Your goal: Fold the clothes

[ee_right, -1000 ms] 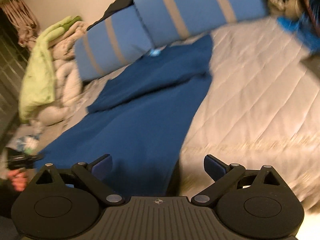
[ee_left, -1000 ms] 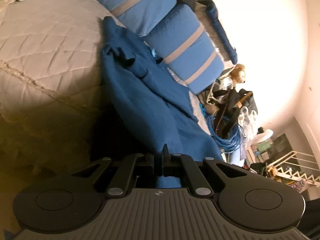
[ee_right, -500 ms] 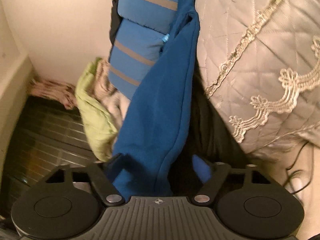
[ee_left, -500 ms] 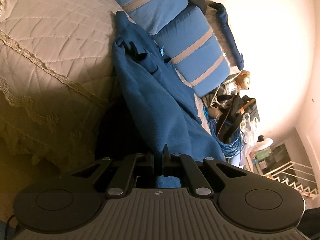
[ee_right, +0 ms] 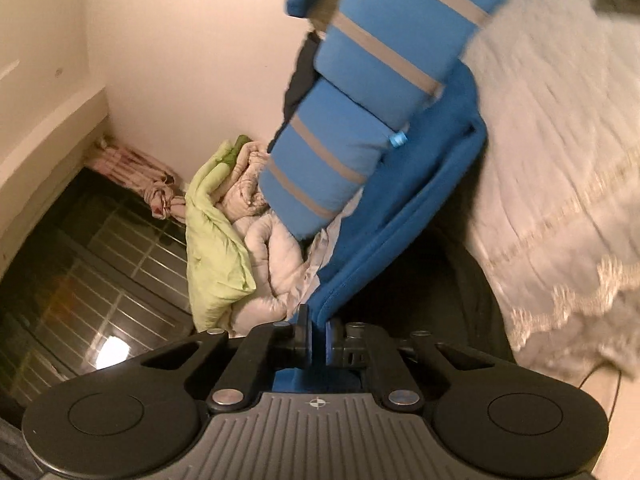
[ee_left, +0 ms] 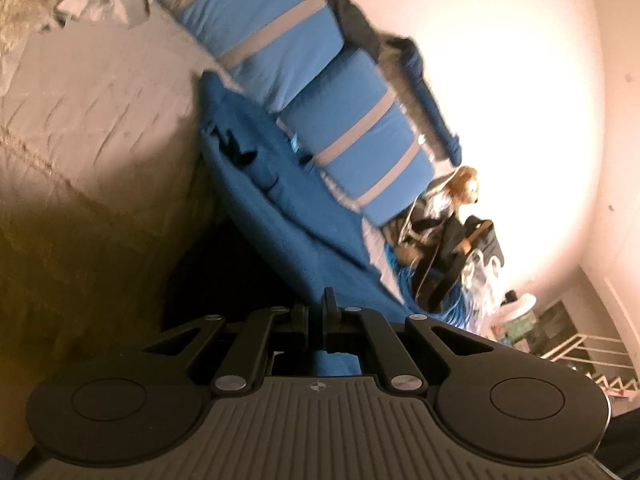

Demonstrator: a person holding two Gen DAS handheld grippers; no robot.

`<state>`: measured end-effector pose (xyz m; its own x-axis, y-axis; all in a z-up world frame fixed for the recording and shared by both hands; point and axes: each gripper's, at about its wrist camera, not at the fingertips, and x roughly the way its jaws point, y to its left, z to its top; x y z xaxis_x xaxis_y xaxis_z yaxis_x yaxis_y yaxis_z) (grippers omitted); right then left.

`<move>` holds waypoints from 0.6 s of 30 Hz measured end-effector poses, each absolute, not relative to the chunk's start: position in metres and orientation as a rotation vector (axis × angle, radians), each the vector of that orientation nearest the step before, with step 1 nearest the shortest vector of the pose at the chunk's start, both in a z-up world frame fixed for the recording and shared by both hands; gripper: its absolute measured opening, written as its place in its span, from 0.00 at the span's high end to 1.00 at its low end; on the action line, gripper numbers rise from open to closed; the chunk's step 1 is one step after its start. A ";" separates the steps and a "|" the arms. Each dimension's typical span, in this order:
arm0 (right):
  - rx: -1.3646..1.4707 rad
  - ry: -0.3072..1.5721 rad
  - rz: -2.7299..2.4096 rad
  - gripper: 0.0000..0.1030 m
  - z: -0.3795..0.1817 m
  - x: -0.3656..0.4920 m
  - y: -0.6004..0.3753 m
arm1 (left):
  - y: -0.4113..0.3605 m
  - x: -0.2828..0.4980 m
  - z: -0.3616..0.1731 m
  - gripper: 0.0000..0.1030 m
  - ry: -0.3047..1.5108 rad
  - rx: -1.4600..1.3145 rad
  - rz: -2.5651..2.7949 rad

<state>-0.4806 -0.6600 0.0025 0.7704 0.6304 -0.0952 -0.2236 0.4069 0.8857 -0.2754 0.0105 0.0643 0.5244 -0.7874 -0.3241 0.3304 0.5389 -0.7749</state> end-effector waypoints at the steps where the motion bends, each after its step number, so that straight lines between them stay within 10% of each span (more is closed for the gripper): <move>1: 1.003 0.450 0.559 0.93 0.009 -0.481 -0.659 | 0.011 -0.278 0.068 0.95 0.721 -0.712 -0.741; 18: 0.946 0.413 0.613 0.92 0.052 -0.468 -0.655 | 0.008 -0.275 0.097 0.95 0.668 -0.666 -0.727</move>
